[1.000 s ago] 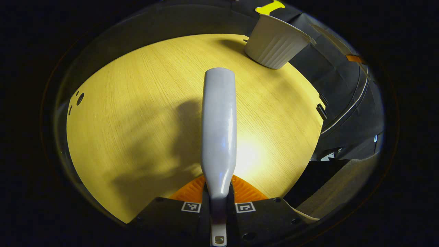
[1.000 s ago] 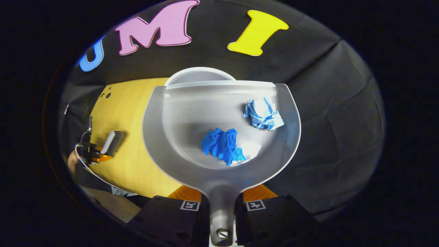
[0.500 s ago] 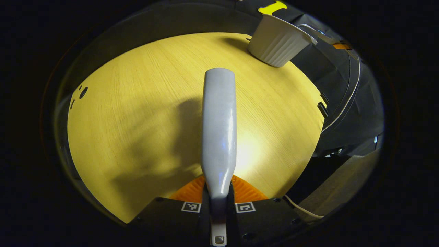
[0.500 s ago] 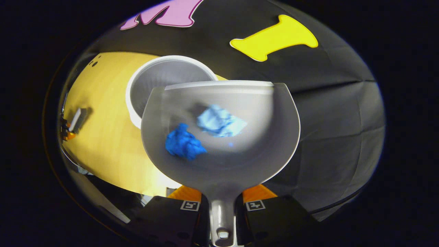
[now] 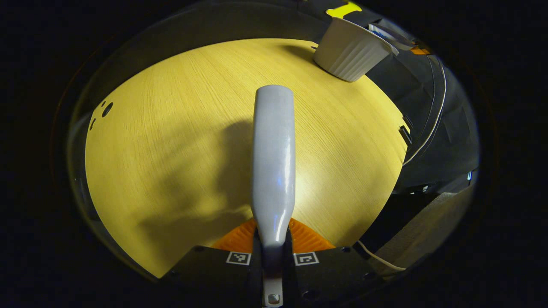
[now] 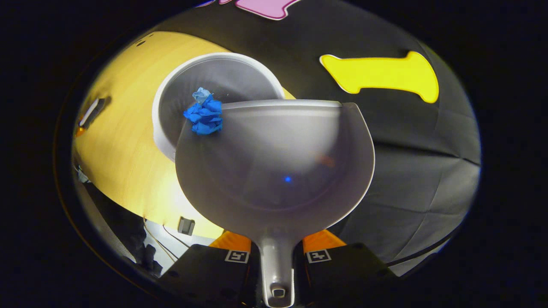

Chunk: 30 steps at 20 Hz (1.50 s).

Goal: Pick up the small broom and dustpan from the desktop, sweep the trash into the dustpan with the broom, and then empty the trash into the garbage bin.

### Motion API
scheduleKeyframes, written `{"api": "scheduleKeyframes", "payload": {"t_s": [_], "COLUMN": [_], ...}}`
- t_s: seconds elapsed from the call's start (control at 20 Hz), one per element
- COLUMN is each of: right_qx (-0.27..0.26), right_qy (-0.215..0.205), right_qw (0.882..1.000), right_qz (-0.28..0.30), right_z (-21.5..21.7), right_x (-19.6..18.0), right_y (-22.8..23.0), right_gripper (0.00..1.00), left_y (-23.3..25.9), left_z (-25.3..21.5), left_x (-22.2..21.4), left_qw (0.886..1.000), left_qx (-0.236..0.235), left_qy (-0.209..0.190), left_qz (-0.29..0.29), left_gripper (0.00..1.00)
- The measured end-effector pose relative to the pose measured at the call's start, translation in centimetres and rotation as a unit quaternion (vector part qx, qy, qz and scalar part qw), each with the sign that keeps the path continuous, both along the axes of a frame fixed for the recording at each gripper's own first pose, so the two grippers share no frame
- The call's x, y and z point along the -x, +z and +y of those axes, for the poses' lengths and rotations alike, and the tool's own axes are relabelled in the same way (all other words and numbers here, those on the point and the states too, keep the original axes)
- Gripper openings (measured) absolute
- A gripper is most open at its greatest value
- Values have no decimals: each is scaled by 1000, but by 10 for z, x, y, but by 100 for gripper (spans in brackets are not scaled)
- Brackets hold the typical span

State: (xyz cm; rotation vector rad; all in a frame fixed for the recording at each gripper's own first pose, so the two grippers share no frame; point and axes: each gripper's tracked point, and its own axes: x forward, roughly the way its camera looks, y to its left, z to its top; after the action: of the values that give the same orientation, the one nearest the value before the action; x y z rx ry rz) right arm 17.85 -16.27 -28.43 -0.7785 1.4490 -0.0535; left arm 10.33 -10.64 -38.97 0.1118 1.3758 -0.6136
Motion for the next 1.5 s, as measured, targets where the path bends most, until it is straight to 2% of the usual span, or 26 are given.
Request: {"api": "scheduleKeyframes", "payload": {"t_s": [0.1, 0.15, 0.4, 0.55, 0.6, 0.65, 0.7, 0.75, 0.85, 1.0, 1.15, 1.35, 1.4, 1.5], "right_qx": [11, 17, 25, 22, 23, 24, 22, 19, 9, -27, -96, -162, -180, -210], "right_qy": [14, 19, 32, 33, 33, 34, 34, 32, 22, -14, -64, -72, -71, -61], "right_qw": [1000, 999, 999, 999, 999, 998, 999, 999, 1000, 999, 989, 971, 966, 958], "right_qz": [12, 19, 33, 32, 34, 36, 33, 28, 8, -30, -89, -158, -172, -187], "right_z": [-1, -2, -2, 0, 0, 1, 1, 1, 0, 0, 5, 20, 26, 44], "right_x": [-3, -2, -3, -5, -5, -5, -6, -6, -8, -8, -6, -1, 2, 4], "right_y": [-1, -1, 0, -1, -1, 0, -1, -2, -2, 3, 13, 29, 34, 38], "right_gripper": [34, 34, 33, 33, 34, 34, 34, 34, 34, 34, 34, 33, 33, 33], "left_y": [0, 0, -1, 0, 0, 0, 0, 0, 0, 0, 0, 2, 3, 4], "left_z": [0, 0, -2, -2, -2, -1, -2, -2, -2, -3, -6, -6, -6, -8], "left_x": [1, 0, -1, -1, -1, -1, -2, -2, -2, -3, -2, -2, -3, -1], "left_qw": [1000, 1000, 1000, 1000, 1000, 1000, 1000, 1000, 1000, 1000, 1000, 999, 999, 999], "left_qx": [-1, -1, -4, -4, -4, -4, -5, -5, -6, -12, -19, -30, -33, -41], "left_qy": [-1, -1, -3, -2, -1, -1, -2, -1, 0, -2, 0, -3, -1, 5], "left_qz": [0, 0, 3, 2, 2, 2, 1, 1, 2, 1, -5, -12, -13, -12], "left_gripper": [22, 25, 22, 22, 25, 22, 25, 22, 22, 22, 22, 26, 22, 22]}}
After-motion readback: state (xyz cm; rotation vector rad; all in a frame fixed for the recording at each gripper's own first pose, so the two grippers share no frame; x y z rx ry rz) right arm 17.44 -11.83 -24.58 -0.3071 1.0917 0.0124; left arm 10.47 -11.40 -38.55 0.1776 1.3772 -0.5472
